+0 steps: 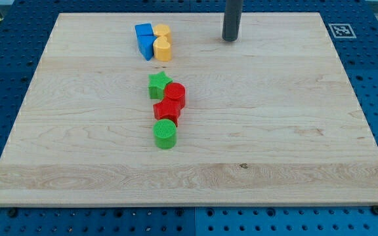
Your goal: Point your arm at the green star
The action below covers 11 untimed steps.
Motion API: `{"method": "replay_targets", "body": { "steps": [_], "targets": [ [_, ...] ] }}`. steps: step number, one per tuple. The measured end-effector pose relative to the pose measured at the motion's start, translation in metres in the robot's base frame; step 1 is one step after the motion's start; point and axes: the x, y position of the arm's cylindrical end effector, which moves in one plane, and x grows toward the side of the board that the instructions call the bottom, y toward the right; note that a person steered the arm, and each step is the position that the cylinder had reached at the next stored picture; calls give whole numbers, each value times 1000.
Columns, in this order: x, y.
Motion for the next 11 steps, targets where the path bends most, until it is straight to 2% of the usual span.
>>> {"method": "replay_targets", "body": {
  "steps": [5, 7, 9, 11],
  "targets": [
    [19, 52],
    [42, 26],
    [57, -35],
    [80, -59]
  ]
}}
